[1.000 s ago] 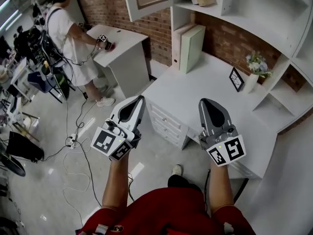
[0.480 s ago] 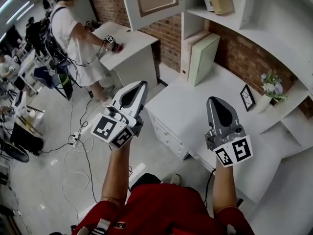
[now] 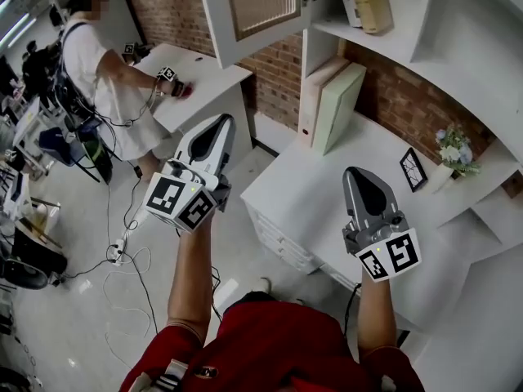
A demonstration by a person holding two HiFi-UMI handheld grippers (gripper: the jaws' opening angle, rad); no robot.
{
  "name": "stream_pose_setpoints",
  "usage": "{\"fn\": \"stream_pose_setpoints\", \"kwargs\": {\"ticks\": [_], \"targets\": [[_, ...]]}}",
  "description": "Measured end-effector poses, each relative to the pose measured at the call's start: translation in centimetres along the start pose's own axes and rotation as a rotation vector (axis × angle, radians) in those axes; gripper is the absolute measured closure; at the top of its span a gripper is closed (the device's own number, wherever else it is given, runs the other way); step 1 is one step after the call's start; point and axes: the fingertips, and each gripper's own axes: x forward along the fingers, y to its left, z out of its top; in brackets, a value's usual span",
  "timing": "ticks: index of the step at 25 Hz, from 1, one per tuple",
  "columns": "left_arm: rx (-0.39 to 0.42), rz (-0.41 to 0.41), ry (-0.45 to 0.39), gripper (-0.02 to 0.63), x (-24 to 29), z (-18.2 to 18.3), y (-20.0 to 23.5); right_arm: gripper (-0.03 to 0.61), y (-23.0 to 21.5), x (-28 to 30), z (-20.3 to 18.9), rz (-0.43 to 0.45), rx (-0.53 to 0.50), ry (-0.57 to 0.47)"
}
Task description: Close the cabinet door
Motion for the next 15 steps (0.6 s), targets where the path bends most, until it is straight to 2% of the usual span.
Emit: {"fn": "stream_pose_setpoints", "kwargs": {"ticks": [9, 15], "targets": [[-0.034, -0.057, -0.041, 0.528, 3.7, -0.1, 7.0, 0.566, -0.2, 3.7, -1.6, -0.104, -0.070, 0.042], [-0.067, -0.171, -0.052, 0.438, 6.4, 0.1, 9.4, 0.565, -0.3, 5.4, -2.9, -0.180, -0.094, 0.059]]}}
